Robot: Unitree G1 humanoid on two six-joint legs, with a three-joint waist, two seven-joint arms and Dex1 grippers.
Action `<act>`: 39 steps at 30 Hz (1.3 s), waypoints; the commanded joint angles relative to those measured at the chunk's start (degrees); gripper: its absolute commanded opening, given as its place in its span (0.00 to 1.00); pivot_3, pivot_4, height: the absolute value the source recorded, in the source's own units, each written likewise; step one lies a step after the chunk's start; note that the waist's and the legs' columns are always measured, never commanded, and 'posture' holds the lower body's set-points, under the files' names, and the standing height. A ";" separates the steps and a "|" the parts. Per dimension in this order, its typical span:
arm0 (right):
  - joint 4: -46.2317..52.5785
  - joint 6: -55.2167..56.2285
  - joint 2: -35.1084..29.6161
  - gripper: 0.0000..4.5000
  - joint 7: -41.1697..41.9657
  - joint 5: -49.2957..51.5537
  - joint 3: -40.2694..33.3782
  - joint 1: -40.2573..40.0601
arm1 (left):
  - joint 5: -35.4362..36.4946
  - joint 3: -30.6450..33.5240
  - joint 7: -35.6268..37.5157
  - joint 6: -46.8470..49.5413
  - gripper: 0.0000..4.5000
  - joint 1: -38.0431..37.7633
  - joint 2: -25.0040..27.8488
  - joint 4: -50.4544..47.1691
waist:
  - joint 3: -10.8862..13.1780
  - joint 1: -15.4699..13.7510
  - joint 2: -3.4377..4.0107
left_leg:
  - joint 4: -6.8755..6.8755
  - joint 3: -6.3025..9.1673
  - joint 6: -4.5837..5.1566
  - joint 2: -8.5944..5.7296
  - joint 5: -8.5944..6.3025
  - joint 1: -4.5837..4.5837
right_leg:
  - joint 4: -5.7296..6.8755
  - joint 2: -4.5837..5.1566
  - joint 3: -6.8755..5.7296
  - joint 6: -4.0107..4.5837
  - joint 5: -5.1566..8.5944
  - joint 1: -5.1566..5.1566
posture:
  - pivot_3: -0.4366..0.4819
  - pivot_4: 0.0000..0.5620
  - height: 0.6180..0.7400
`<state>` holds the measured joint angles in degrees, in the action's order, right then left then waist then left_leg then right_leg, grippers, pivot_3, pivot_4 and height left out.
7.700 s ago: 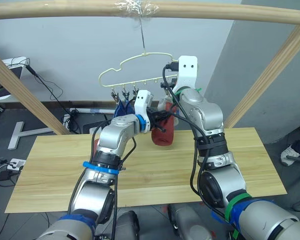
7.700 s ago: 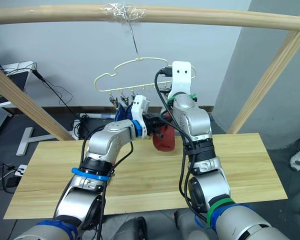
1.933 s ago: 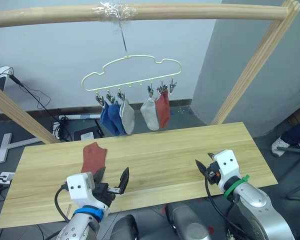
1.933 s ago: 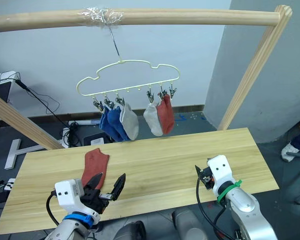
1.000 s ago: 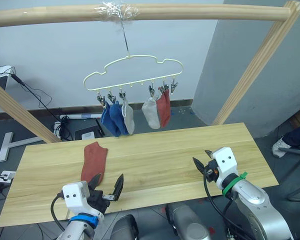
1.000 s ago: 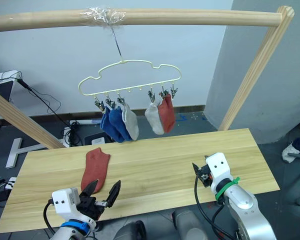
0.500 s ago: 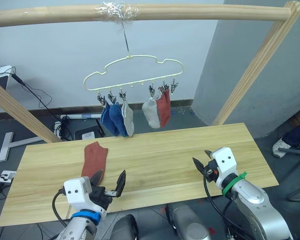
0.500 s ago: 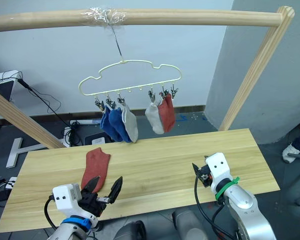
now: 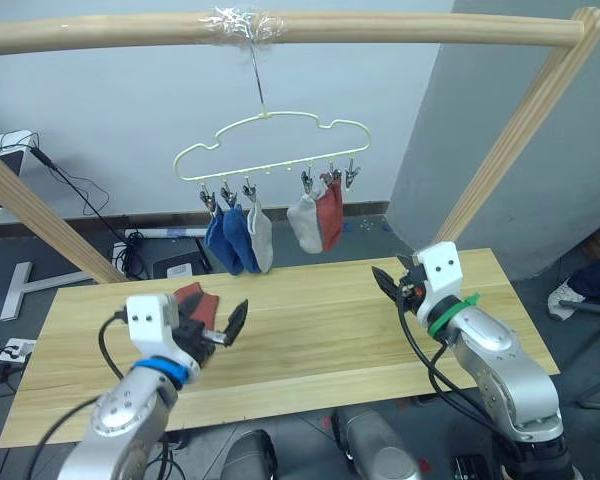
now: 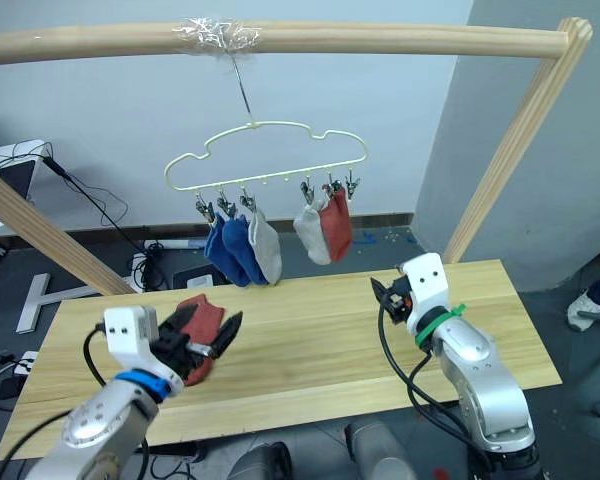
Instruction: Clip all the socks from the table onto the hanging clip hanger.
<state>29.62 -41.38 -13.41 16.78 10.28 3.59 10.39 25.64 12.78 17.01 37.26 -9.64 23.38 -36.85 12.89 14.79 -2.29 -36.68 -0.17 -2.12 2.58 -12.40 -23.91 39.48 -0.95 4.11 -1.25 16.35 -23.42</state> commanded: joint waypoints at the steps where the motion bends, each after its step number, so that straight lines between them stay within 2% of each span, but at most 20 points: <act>1: 2.51 -3.06 1.58 0.62 -2.39 0.81 -0.47 3.47 | 3.36 1.63 3.58 1.52 0.97 4.44 3.00 0.79 | 0.00 -0.11 0.01 | 0.00 -0.01 0.00 0.00 0.00 -0.01 | -0.01 0.00 0.01 0.00 0.00 -0.01 | 0.17 0.35 1.00; 9: -0.51 -11.80 8.21 0.62 -8.70 0.89 -2.38 14.28 | 6.89 0.33 11.57 2.71 0.97 16.71 9.14 6.75 | 0.00 -0.25 0.02 | 0.00 0.00 -0.01 0.02 -0.01 -0.02 | 0.00 0.01 0.01 -0.05 -0.03 -0.01 | 0.16 0.36 1.00; 15: -4.83 -14.53 11.84 0.62 -12.70 0.34 -4.77 20.20 | 6.71 -0.06 14.65 1.66 0.97 21.13 10.91 9.95 | 0.00 -0.23 0.03 | 0.01 0.00 -0.02 0.02 -0.01 -0.06 | 0.00 0.02 0.01 -0.05 -0.03 -0.04 | 0.16 0.36 1.00; 26: -16.55 -9.41 14.77 0.62 -17.90 -1.06 -6.65 28.39 | 6.77 -0.26 18.22 1.53 0.97 24.33 12.95 11.59 | -0.01 -0.23 0.02 | 0.01 0.01 -0.02 0.02 -0.01 -0.10 | 0.04 0.04 -0.01 -0.06 -0.05 -0.08 | 0.17 0.32 1.00; 39: -26.04 -3.88 16.44 0.62 -19.31 -0.44 -7.31 33.58 | 7.01 0.94 17.22 2.14 0.97 23.41 13.20 10.42 | -0.01 -0.30 0.03 | 0.02 0.04 -0.02 0.04 -0.01 -0.12 | 0.09 0.05 -0.02 -0.06 -0.06 -0.12 | 0.20 0.31 1.00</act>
<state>3.23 -46.89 2.67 -2.55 9.64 -3.34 42.35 31.70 12.05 34.40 39.59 13.94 35.95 -24.41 12.89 14.49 -2.26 -36.66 -0.13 -2.14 2.62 -12.41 -24.03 39.57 -0.89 4.09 -1.30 16.29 -23.54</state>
